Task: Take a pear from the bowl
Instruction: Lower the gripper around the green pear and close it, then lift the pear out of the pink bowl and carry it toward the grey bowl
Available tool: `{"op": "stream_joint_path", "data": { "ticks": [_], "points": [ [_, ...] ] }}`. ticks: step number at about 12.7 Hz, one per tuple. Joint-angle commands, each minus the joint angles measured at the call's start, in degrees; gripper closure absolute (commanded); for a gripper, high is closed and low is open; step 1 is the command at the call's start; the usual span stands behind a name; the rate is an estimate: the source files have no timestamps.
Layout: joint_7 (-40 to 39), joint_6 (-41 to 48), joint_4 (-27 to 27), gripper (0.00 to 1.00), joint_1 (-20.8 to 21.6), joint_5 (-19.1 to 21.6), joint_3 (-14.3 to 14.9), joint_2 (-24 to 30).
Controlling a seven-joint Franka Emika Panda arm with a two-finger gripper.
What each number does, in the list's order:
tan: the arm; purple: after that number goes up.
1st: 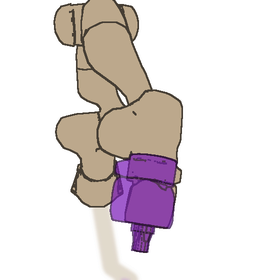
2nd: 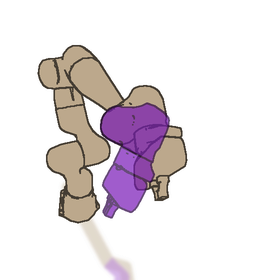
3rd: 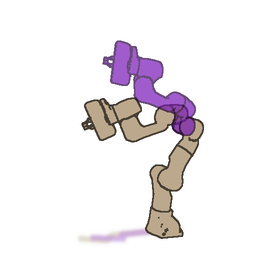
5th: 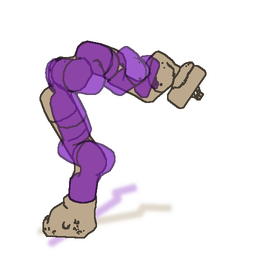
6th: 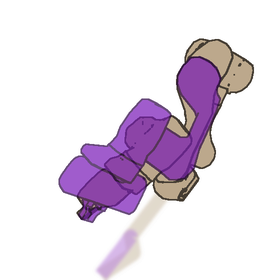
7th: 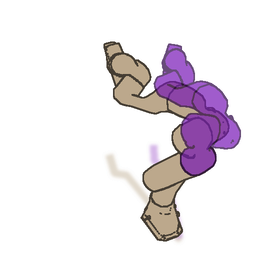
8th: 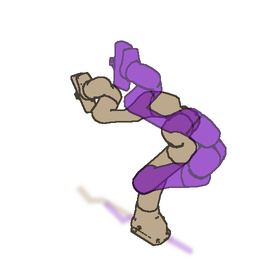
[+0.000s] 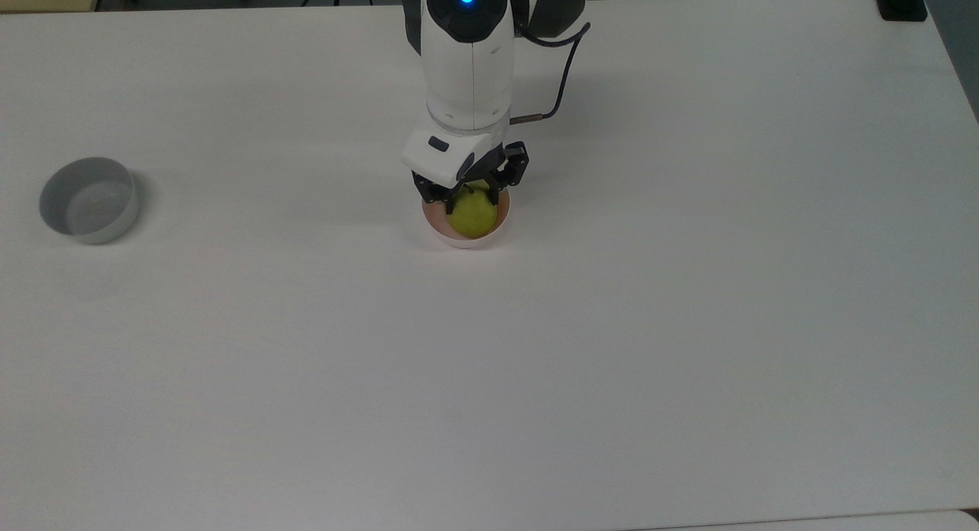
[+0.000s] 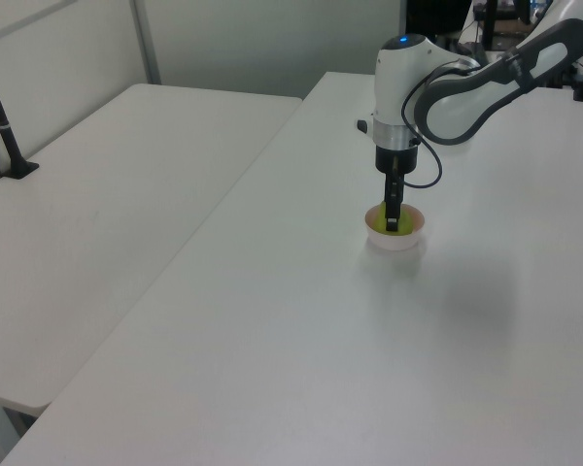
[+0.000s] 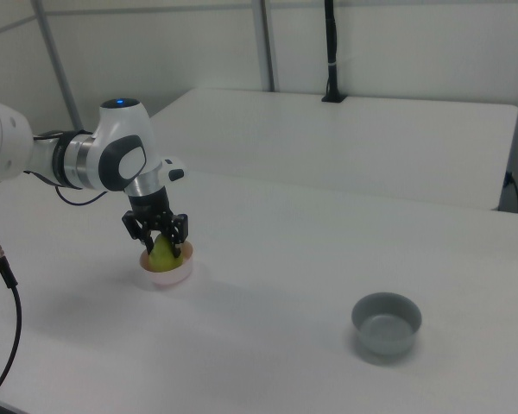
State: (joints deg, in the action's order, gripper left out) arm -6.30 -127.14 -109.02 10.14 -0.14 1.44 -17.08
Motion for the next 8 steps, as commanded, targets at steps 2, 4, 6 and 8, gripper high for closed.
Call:
{"op": "stream_joint_path", "data": {
  "ticks": [2, 4, 6, 8],
  "points": [
    [2.26, 1.97, -0.4, 1.0, -0.3, -0.82, 0.49, 4.5],
    [1.73, 5.74, 2.22, 1.0, -1.52, -0.74, 0.84, 6.08],
    [0.6, 6.82, 4.69, 1.0, -3.02, -0.65, 1.11, 6.09],
    [-1.5, 6.82, 7.05, 1.0, -3.81, -0.65, 2.68, 5.39]
  ]
}}
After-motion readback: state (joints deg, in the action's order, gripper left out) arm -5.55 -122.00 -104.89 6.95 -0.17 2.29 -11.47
